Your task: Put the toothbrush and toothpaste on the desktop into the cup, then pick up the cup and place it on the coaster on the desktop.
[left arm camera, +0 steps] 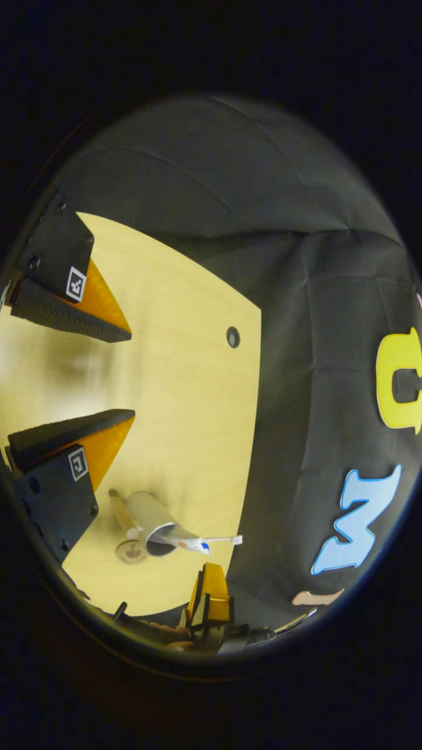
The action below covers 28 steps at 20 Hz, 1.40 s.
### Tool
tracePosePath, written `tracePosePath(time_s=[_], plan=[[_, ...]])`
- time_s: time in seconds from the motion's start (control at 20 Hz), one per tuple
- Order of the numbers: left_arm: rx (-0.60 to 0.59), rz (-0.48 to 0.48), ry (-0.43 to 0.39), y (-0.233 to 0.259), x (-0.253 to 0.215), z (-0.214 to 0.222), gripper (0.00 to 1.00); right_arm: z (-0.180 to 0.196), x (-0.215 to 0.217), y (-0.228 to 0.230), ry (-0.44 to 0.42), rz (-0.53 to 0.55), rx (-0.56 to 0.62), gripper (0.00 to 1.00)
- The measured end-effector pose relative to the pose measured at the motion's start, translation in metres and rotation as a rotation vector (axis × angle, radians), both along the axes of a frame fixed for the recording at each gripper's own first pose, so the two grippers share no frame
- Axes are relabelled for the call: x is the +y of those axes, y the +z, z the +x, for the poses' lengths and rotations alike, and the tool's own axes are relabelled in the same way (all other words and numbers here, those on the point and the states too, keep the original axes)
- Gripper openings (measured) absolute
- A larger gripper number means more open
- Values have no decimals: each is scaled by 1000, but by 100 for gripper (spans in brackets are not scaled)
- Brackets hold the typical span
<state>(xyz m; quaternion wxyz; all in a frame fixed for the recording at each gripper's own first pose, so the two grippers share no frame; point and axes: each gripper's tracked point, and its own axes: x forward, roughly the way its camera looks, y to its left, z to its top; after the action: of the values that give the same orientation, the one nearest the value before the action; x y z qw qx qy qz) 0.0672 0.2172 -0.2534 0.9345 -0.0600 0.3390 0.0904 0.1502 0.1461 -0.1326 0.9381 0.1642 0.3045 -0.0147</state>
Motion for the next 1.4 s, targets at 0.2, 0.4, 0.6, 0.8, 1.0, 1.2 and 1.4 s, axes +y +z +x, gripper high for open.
tracePosePath(time_s=[0.2,0.4,0.6,0.8,1.0,1.2,1.4], plan=[[-7,-10,-34,4,-18,8,77,-3,-7,5,-6,2,-6,37],[-7,-26,-127,11,-57,20,76,-11,-25,3,-29,-4,-8,37],[11,-48,-252,14,-107,34,75,-24,-54,-5,-80,7,8,37],[75,-64,-368,5,-150,39,76,-39,-84,-14,-140,35,33,37],[130,-61,-441,-9,-179,47,76,-54,-120,-26,-211,52,51,37],[207,-36,-507,-21,-198,49,76,-69,-153,-36,-284,77,73,37],[311,20,-558,-47,-208,55,74,-83,-182,-45,-345,91,89,37]])
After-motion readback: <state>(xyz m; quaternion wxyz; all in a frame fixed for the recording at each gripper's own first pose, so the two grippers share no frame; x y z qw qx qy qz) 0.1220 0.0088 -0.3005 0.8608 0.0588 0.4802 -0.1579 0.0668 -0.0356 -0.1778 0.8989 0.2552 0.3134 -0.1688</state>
